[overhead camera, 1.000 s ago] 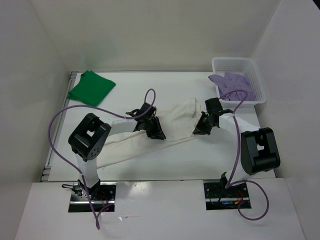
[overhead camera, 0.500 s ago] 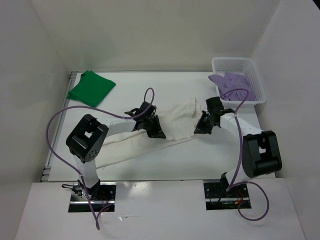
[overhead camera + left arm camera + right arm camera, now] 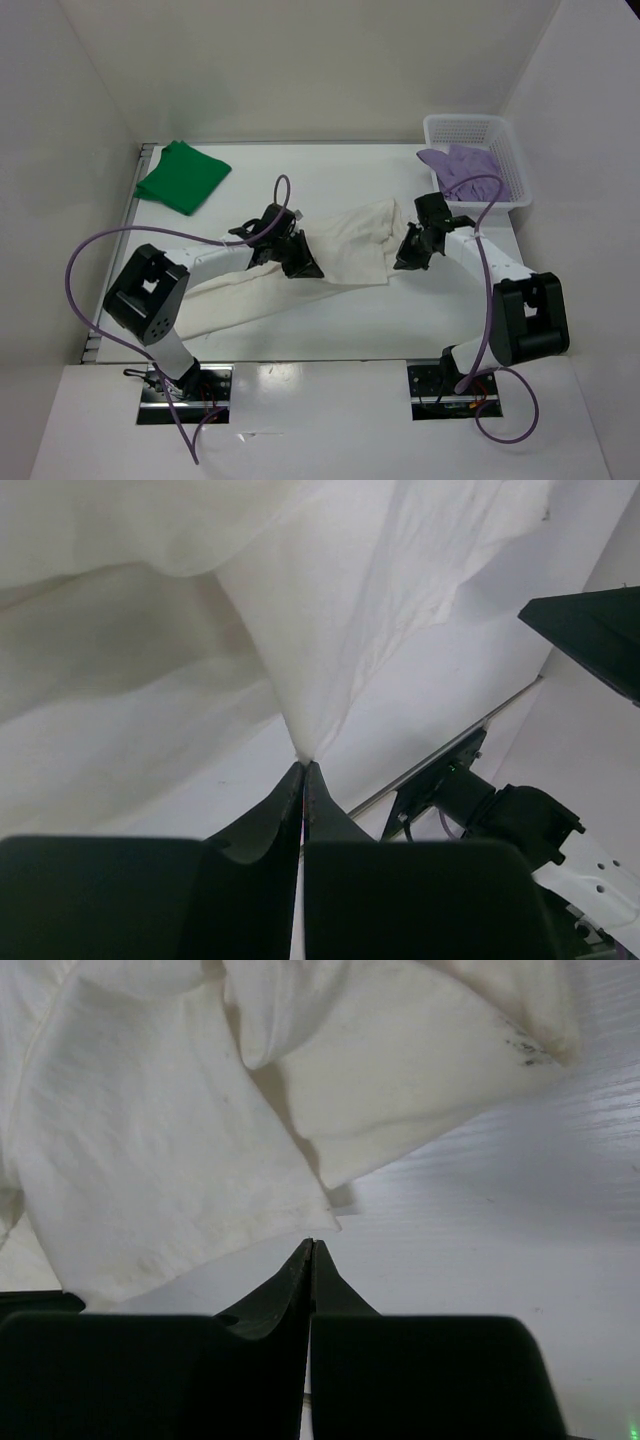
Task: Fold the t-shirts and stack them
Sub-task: Fold the other side of the tshirt into a rectangle
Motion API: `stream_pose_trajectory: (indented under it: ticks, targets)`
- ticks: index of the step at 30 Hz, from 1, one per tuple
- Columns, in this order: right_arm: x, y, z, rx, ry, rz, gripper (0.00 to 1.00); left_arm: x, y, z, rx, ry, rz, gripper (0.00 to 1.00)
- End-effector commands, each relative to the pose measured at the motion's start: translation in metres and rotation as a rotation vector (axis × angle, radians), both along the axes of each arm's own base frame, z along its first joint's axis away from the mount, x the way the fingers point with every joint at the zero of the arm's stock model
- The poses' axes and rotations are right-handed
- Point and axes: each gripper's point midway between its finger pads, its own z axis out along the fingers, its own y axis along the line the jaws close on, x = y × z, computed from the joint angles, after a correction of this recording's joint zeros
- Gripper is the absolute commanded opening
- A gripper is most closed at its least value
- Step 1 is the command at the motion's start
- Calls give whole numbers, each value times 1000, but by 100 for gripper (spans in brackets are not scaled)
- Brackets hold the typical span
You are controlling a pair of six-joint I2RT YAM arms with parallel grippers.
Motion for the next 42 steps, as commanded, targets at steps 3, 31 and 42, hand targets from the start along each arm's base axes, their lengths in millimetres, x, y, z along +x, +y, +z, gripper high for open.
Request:
stream_pose_trajectory:
  ticks: [3, 31, 42]
  targets:
    - [2, -6, 8, -40, 6, 2, 0, -14, 3, -4, -1, 40, -29, 10]
    - [217, -28, 17, -242, -346, -135, 39, 6, 62, -19, 119, -48, 36, 47]
    - [215, -21, -21, -222, -264, -100, 39, -12, 73, -41, 154, 3, 37, 47]
